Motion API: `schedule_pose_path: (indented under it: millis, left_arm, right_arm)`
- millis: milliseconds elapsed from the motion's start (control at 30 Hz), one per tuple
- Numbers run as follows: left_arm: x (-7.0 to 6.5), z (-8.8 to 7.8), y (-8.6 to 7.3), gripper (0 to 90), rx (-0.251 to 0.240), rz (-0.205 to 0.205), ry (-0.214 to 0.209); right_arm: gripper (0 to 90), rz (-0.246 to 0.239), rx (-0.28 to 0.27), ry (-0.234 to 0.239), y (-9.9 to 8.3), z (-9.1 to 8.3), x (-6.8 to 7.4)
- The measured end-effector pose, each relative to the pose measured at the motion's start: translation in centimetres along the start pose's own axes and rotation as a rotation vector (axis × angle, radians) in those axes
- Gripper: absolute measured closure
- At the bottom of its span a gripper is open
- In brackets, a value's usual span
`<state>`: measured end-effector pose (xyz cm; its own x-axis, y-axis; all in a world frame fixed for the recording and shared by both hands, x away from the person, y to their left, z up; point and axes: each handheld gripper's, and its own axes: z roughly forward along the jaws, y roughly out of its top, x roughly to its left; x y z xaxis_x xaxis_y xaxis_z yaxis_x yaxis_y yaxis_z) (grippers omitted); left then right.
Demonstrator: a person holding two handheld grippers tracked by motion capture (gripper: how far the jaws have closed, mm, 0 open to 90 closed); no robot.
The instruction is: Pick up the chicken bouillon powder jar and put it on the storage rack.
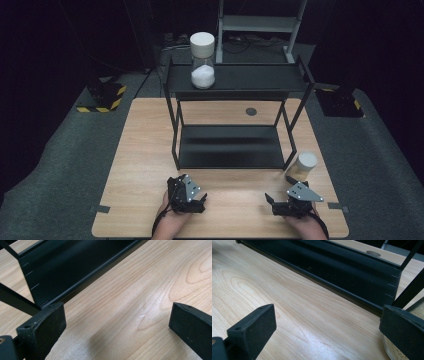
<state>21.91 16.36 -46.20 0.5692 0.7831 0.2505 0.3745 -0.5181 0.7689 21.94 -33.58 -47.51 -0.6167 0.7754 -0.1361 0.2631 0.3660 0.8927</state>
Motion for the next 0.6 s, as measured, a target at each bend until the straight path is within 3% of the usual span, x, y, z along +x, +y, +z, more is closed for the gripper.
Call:
schedule_pose_path:
  millis: [233,600]
  left_arm:
    - [0.3,0.0,0.0,1.4,-0.002,-0.01,-0.014]
    - [0.6,0.0,-0.1,1.4,-0.007,-0.015,-0.023]
  right_arm:
    - [0.0,0.007,-0.025,0.0,-0.4,-0.5,0.0]
    - [0.0,0.038,-0.044,-0.033,-0.8,-2.2,-1.2]
